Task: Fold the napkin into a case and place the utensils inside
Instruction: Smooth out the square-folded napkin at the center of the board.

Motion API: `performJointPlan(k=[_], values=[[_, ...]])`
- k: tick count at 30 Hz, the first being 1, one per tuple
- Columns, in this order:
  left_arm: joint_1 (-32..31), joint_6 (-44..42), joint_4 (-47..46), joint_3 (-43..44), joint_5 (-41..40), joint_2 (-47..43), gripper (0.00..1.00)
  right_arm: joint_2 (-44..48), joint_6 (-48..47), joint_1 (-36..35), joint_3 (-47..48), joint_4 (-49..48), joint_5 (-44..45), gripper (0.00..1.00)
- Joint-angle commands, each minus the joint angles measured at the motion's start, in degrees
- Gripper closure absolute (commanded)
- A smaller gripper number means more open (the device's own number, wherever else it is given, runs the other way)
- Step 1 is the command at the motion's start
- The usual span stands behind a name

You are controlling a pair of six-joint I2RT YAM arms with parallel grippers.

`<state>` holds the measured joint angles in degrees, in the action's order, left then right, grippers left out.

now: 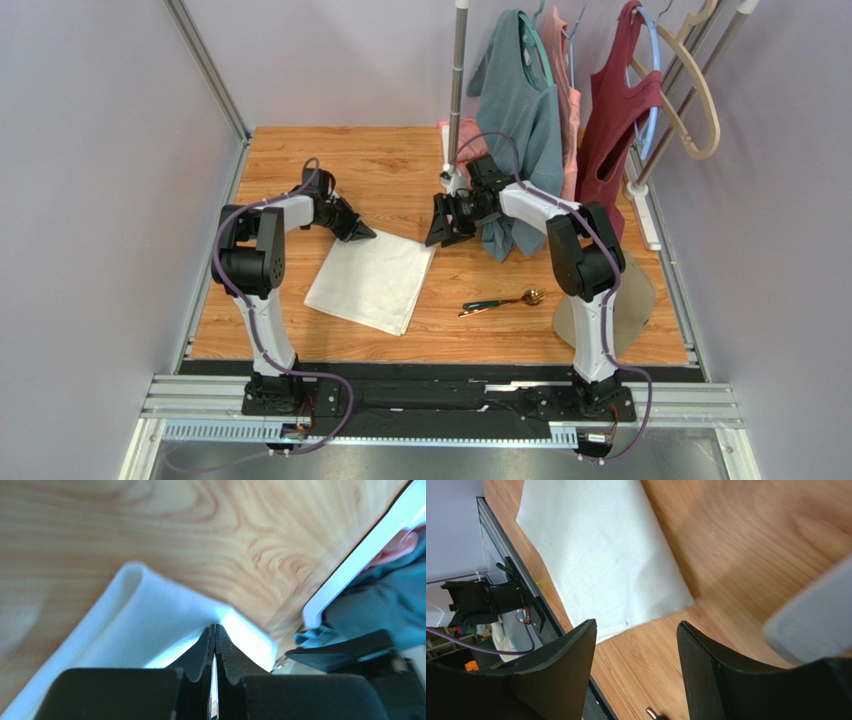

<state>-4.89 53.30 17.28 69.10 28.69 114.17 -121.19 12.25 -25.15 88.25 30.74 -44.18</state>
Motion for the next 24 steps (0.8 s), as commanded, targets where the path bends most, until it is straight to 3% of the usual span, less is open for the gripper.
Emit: performJointPlan(k=[1, 6, 11, 17, 24], values=[[-0.1, -8.1, 5.6, 0.8, 1.5, -6.2, 0.91, 2.6, 1.5, -5.3, 4.6, 0.1, 2.4, 0.36], [-0.1, -8.7, 5.4, -3.4, 2.8, -9.3, 0.93, -3.0, 4.7, -7.4, 9.3, -2.7, -1.9, 0.36], [-0.1, -8.7, 5.3, -4.6, 2.3, -6.3, 0.96, -8.1, 6.5, -6.7, 11.6, -5.3, -5.0, 0.37], [0.0, -5.8, 6.3, -3.1, 0.7, -1.0, 1.0, -10.6, 1.3, -3.8, 9.6, -3.0, -7.2, 0.37], [0.1, -0.5, 4.4, -5.2, -1.4, 0.0, 1.0, -9.2, -2.1, 0.1, 4.7, -0.3, -2.8, 0.37]])
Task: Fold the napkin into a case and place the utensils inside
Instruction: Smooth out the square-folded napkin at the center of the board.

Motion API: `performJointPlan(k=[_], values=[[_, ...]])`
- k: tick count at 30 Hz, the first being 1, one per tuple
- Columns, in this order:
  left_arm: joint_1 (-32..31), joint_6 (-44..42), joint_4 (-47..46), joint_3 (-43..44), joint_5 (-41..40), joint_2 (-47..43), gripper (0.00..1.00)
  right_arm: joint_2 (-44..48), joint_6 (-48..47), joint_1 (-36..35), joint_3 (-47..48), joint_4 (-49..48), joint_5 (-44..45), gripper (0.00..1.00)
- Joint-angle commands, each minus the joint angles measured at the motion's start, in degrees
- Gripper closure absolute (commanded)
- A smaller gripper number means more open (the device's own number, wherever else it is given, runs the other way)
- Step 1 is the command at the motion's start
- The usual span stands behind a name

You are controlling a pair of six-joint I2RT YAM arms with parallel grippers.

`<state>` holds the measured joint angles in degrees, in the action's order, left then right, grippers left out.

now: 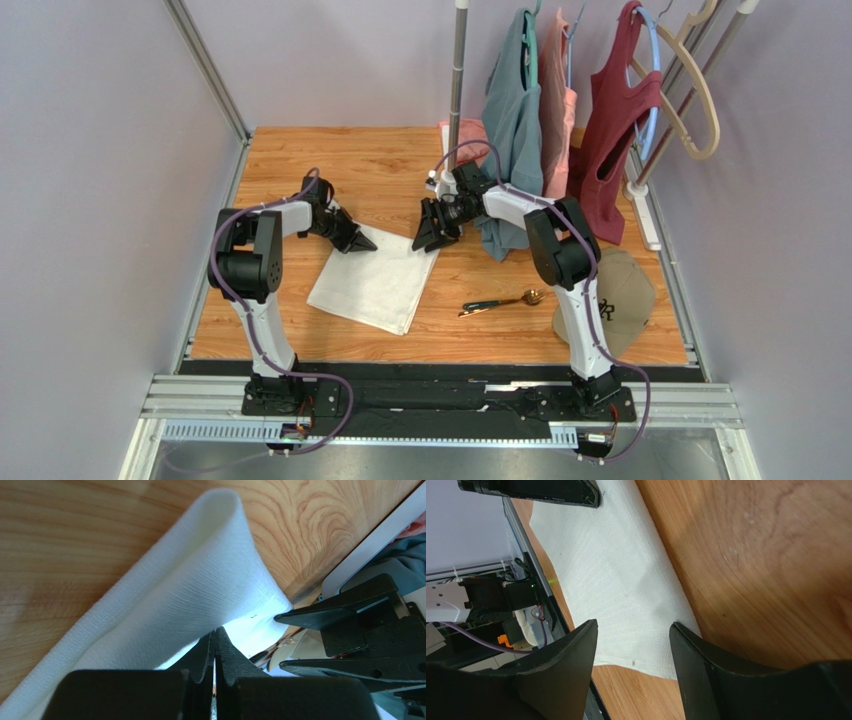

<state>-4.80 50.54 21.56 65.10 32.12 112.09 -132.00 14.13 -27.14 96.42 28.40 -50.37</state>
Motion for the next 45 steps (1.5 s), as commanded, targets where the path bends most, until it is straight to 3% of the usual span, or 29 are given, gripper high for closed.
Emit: performJointPlan(k=[1, 7, 13, 17, 21, 25, 27, 30, 38, 45], values=[[0.1, 2.4, 0.1, -1.0, -4.9, 2.2, 1.0, 2.1, -4.0, 2.6, -4.2, 2.1, 3.9, 0.37], [0.0, 2.1, 0.2, -1.0, -5.2, 2.1, 1.0, 9.2, -4.8, 3.5, -8.7, 3.7, 11.9, 0.37], [-0.6, -3.8, 1.4, 1.3, -2.0, -0.9, 0.98, 16.1, -5.0, 0.0, -3.6, 8.1, 17.1, 0.36], [-0.6, -7.8, 1.4, 3.5, 1.7, -5.7, 0.87, 15.1, -1.6, -2.7, 0.6, 8.1, 14.6, 0.36], [-0.6, -6.4, -3.7, 4.2, 7.3, -6.5, 0.74, 12.4, 9.2, -5.5, -1.9, -6.9, 7.1, 0.36], [-0.6, -4.5, -7.8, 3.5, 8.4, -4.1, 0.54, 10.5, 15.0, -7.1, -4.4, -14.7, 5.1, 0.35], [-0.6, -2.0, -12.9, 2.2, 10.0, -2.5, 0.53, 9.7, 17.8, -7.2, -6.8, -19.6, 3.4, 0.32], [-0.5, 4.2, -23.5, -1.2, 10.8, 0.3, 0.44, 6.5, 20.0, -7.2, -8.0, -23.1, 1.1, 0.31], [0.7, 16.3, -46.5, -10.2, 3.9, 3.7, 0.43, 3.5, 19.2, -6.5, -11.2, -24.9, 1.3, 0.32], [4.4, 25.8, -63.4, -15.4, 3.7, 8.4, 0.45, 4.5, 17.3, -3.5, -14.8, -24.4, 0.9, 0.32]])
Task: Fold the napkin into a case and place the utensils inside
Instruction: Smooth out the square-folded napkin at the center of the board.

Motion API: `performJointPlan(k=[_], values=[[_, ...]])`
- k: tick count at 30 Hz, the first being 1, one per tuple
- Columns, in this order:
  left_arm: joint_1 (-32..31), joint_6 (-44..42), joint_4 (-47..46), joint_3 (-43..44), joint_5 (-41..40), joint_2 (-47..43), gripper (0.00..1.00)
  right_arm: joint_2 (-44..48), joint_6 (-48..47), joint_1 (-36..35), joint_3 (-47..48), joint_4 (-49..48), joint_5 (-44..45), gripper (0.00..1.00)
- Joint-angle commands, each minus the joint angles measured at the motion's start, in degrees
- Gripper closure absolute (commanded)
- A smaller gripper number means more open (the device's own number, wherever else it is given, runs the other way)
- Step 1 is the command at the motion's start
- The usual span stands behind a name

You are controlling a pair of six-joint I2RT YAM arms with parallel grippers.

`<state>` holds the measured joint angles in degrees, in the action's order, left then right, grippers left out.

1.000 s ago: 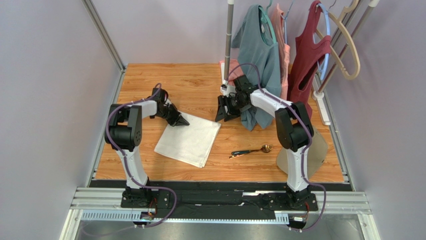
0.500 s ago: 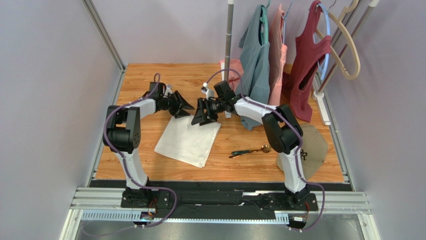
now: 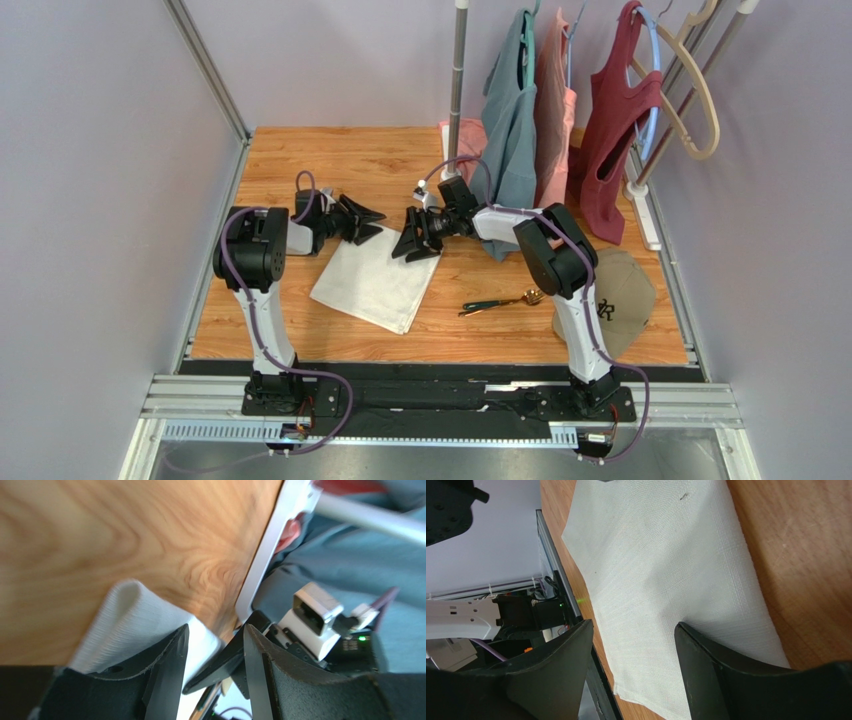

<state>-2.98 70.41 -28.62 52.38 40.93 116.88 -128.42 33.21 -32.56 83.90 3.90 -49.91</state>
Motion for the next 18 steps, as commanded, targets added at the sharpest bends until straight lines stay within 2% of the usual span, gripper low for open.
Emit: performJointPlan(k=[1, 3, 6, 9, 12, 15, 18], values=[[2.5, 6.9, -13.8, -3.0, -5.5, 3.7, 0.45, 1.3, -1.9, 2.2, -2.4, 0.3, 0.6, 0.32], [2.6, 8.3, -13.6, -2.8, -6.8, 3.5, 0.45, 1.5, -2.5, 2.6, -2.5, 1.0, 0.8, 0.32], [4.8, 6.1, -8.1, -0.9, -8.4, 2.6, 0.46, 1.9, -3.5, 2.8, -2.3, 2.4, 1.0, 0.32], [5.2, 6.3, -5.3, 3.8, -5.5, 5.5, 0.46, 1.9, -3.7, 3.0, -1.5, 3.0, 1.0, 0.32], [5.6, 9.0, -7.5, 4.8, -5.4, 7.3, 0.46, 1.4, -3.4, 2.8, 0.5, 4.0, 0.6, 0.32], [6.8, 9.5, -6.6, 8.9, -1.7, 9.3, 0.45, 1.1, -3.8, 2.6, 3.1, 5.6, 0.8, 0.31], [8.2, 9.5, -5.6, 11.5, 1.7, 5.9, 0.44, 0.8, -5.9, 1.8, 7.2, 10.2, 2.4, 0.31]])
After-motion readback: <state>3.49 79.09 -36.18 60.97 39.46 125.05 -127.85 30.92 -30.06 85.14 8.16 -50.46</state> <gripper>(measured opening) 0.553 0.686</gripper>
